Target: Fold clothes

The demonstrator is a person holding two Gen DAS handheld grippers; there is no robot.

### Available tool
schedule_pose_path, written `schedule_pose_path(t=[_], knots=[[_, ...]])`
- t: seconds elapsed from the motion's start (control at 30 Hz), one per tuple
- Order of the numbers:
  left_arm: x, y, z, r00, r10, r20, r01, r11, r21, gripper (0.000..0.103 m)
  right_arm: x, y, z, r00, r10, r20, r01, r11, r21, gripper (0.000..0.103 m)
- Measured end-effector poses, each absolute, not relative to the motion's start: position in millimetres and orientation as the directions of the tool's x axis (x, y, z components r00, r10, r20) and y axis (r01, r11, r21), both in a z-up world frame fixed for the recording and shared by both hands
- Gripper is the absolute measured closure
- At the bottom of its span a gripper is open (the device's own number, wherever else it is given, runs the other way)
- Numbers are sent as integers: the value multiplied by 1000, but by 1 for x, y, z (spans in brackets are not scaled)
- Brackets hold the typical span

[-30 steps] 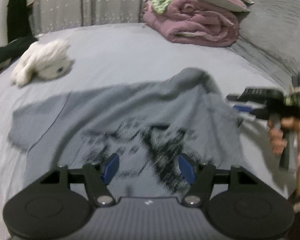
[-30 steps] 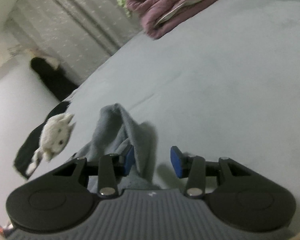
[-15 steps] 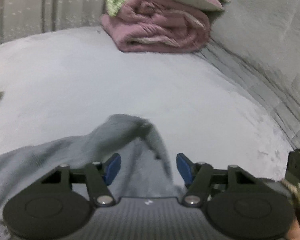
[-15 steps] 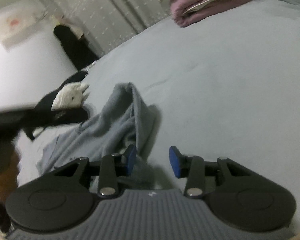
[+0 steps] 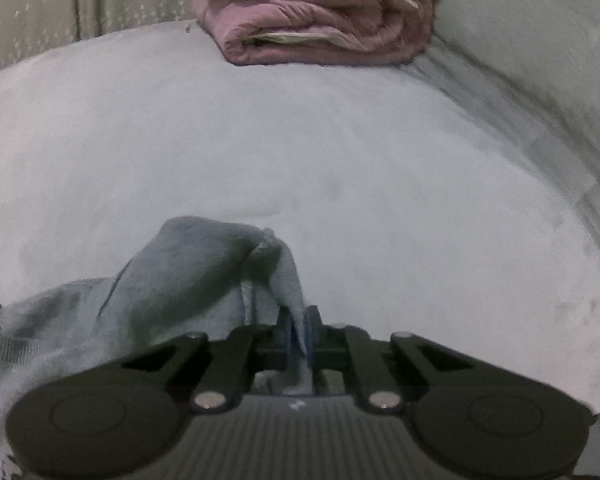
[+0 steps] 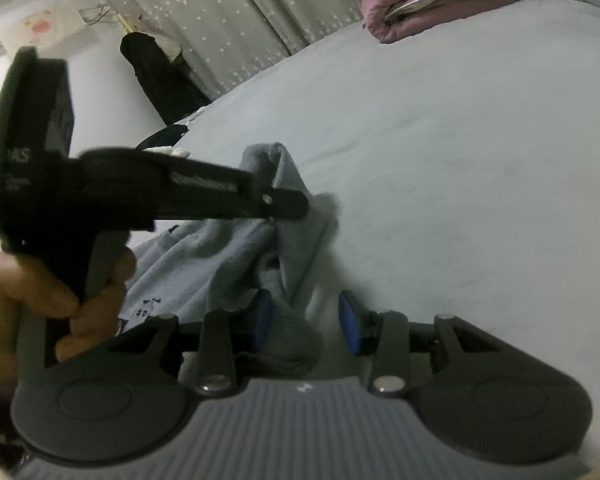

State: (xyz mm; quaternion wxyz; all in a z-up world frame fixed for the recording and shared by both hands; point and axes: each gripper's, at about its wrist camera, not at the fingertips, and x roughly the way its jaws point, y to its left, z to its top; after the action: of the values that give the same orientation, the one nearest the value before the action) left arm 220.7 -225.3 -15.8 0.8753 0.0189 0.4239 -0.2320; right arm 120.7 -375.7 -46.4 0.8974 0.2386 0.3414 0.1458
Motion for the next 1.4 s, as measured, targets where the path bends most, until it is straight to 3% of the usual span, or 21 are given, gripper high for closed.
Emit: schedule_pose_path(t=[0.3, 0.6, 0.77, 0.83, 0.9, 1.03, 1.13, 1.17, 1.2, 1.4], knots=[[223, -135, 3, 503, -485, -715, 344, 872, -349, 97, 125, -363, -45, 703, 462, -540, -135, 833, 537, 61], [218, -70, -13, 541, -389, -746, 211, 921, -327, 99, 130, -330, -44, 643, 558, -524, -237, 796, 557, 61], [219, -55, -15, 535, -421, -733, 182, 904, -387, 98, 131, -325, -39, 650, 567, -507, -255, 791, 556, 61], [220, -52, -13, 526, -451, -722, 175, 887, -426, 90, 130, -324, -37, 652, 571, -499, -263, 787, 557, 64], [222, -57, -11, 513, -492, -703, 184, 863, -470, 69, 127, -324, -34, 654, 583, -483, -275, 777, 566, 68], [222, -78, -14, 482, -506, -715, 211, 859, -466, 63, 128, -322, -33, 644, 609, -462, -302, 758, 578, 80], [220, -95, -19, 459, -478, -749, 229, 878, -421, 71, 124, -314, -29, 627, 636, -450, -363, 750, 554, 83], [221, -98, -22, 458, -466, -757, 225, 885, -409, 94, 123, -311, -28, 621, 644, -446, -382, 746, 545, 83], [221, -100, -24, 458, -460, -761, 220, 888, -405, 101, 122, -309, -27, 615, 653, -443, -402, 742, 536, 83], [215, -77, -2, 518, -529, -673, 209, 840, -500, 101, 114, -295, -21, 582, 695, -422, -506, 715, 481, 84]])
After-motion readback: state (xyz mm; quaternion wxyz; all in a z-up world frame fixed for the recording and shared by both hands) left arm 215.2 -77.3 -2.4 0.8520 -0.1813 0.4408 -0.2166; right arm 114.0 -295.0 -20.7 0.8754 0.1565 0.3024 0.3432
